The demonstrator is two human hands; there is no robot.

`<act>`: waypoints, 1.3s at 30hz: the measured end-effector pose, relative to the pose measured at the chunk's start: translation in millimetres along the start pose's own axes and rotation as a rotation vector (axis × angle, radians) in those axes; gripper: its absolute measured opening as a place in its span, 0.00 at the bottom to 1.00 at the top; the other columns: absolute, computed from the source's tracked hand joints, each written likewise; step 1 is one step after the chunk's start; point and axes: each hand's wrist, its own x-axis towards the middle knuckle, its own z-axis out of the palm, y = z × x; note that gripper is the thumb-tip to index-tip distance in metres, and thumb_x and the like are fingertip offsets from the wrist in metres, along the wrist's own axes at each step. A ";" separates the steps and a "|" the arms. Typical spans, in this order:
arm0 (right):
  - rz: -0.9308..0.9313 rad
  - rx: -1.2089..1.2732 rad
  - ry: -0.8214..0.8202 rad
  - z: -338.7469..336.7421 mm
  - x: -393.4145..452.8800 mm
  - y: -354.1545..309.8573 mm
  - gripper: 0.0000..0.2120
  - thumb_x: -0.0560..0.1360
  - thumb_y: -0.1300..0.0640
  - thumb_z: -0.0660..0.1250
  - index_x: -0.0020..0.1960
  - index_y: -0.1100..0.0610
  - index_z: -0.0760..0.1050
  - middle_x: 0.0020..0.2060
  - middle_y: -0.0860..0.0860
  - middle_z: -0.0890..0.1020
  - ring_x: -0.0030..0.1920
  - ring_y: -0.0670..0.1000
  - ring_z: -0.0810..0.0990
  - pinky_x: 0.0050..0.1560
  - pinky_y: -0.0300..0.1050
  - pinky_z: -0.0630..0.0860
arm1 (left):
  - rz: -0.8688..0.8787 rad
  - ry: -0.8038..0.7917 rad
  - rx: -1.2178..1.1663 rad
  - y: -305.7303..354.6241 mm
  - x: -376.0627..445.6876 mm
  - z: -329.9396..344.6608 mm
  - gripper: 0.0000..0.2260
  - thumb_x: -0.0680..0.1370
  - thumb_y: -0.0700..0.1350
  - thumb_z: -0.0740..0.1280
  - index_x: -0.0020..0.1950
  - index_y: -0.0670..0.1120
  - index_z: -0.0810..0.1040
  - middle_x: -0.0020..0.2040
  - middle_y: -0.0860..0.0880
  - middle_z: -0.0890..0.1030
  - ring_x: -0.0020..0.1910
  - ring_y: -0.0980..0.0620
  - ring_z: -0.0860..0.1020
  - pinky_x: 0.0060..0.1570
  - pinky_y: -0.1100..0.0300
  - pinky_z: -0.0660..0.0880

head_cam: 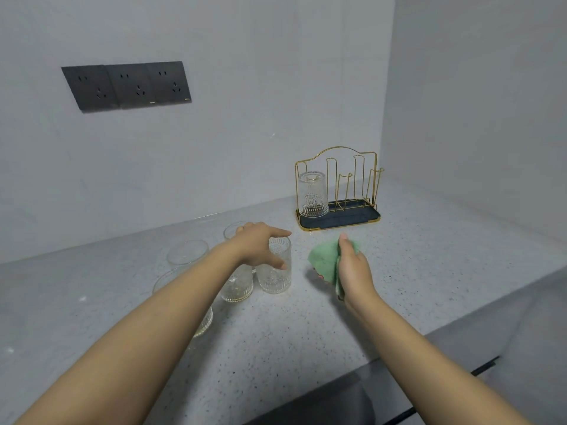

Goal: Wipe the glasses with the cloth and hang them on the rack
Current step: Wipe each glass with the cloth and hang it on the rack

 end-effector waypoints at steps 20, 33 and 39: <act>-0.128 0.118 -0.085 13.0 -48.6 0.3 0.22 0.78 0.40 0.50 0.67 0.47 0.67 0.61 0.52 0.77 0.60 0.52 0.76 0.63 0.53 0.72 | -0.139 0.452 -1.316 65.5 -60.0 41.7 0.24 0.72 0.54 0.74 0.62 0.44 0.75 0.52 0.51 0.79 0.56 0.53 0.77 0.52 0.64 0.71; -0.403 0.037 -0.305 12.7 -84.5 14.3 0.23 0.78 0.38 0.45 0.73 0.36 0.50 0.74 0.39 0.57 0.71 0.37 0.57 0.66 0.28 0.58 | -0.199 0.381 -1.507 67.2 -87.3 54.7 0.28 0.77 0.56 0.66 0.71 0.50 0.56 0.66 0.52 0.67 0.59 0.56 0.71 0.49 0.63 0.70; -0.393 0.026 -0.205 15.9 -67.2 -3.4 0.21 0.81 0.45 0.44 0.74 0.43 0.53 0.72 0.47 0.64 0.71 0.46 0.64 0.68 0.37 0.61 | -0.150 0.401 -1.645 72.5 -92.3 65.9 0.16 0.76 0.55 0.68 0.55 0.47 0.69 0.50 0.49 0.80 0.42 0.59 0.81 0.38 0.63 0.78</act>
